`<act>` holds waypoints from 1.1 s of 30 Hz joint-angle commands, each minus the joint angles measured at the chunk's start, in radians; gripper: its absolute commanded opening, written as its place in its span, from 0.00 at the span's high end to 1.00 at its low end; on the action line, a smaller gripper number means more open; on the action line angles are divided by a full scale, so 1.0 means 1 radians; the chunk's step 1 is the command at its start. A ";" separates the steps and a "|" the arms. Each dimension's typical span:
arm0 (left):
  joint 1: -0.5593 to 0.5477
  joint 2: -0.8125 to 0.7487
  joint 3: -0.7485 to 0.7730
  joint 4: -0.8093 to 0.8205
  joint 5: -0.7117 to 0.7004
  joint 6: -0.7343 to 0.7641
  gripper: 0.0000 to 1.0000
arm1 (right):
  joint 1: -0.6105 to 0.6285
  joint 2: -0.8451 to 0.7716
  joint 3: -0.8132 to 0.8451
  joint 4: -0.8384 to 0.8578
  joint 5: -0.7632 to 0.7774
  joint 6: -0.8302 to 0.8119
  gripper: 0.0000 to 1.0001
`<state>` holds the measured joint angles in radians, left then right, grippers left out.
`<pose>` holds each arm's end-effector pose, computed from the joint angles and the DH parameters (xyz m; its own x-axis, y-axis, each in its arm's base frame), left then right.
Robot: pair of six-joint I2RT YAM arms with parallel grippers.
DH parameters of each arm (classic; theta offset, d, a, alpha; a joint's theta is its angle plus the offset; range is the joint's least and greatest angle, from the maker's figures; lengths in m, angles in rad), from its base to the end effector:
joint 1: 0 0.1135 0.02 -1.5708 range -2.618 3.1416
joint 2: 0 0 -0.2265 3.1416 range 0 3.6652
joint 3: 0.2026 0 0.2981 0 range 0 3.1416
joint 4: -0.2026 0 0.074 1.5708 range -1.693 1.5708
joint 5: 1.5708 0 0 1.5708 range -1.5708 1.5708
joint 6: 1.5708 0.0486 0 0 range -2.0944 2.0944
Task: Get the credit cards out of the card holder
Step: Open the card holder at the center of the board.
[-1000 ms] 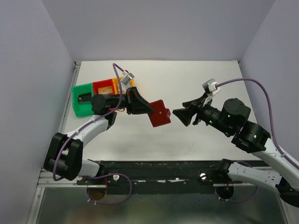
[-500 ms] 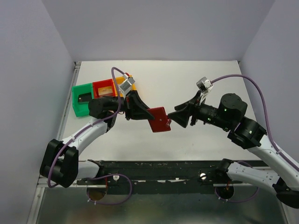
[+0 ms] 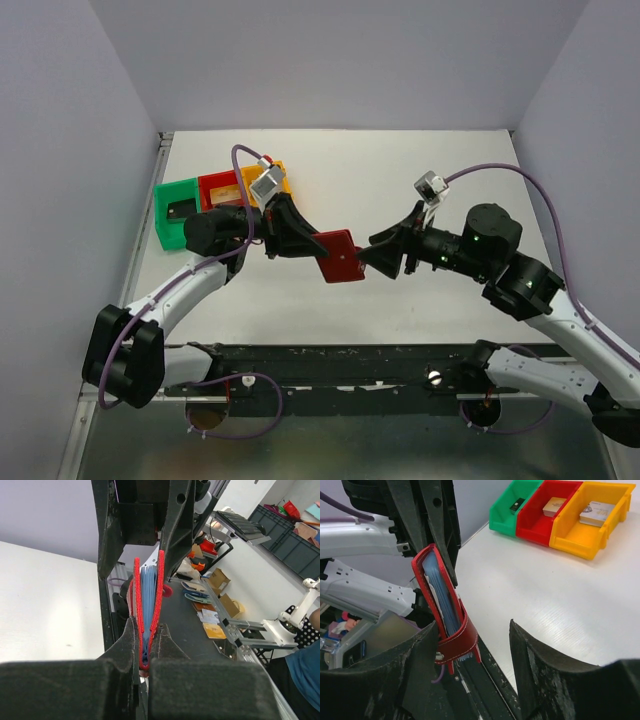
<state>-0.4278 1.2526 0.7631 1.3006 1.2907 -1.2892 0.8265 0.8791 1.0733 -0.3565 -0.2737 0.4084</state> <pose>0.2493 -0.1650 0.3077 -0.5053 -0.0614 -0.8607 0.8329 -0.2954 -0.4679 0.1730 0.2073 0.3836 -0.4535 0.0720 -0.8883 -0.7723 0.4657 0.4320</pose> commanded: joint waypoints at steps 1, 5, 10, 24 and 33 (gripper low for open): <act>-0.006 -0.033 0.015 0.299 0.013 0.028 1.00 | -0.009 -0.043 -0.022 0.060 0.031 0.026 0.33; -0.011 -0.036 0.005 0.298 0.012 0.030 1.00 | -0.010 -0.060 -0.026 0.083 0.048 0.032 0.30; -0.020 -0.036 0.010 0.298 -0.001 0.030 1.00 | -0.009 -0.014 -0.010 0.079 0.004 0.035 0.32; -0.043 -0.036 0.041 0.299 -0.018 0.030 1.00 | -0.009 0.031 -0.018 0.123 -0.134 0.047 0.37; -0.048 -0.022 0.071 0.298 -0.034 0.025 1.00 | -0.010 0.061 0.007 0.083 -0.209 0.030 0.37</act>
<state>-0.4633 1.2312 0.7818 1.3052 1.3045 -1.2816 0.8101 0.9009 1.0580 -0.2546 -0.3687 0.4446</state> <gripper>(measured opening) 0.056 0.630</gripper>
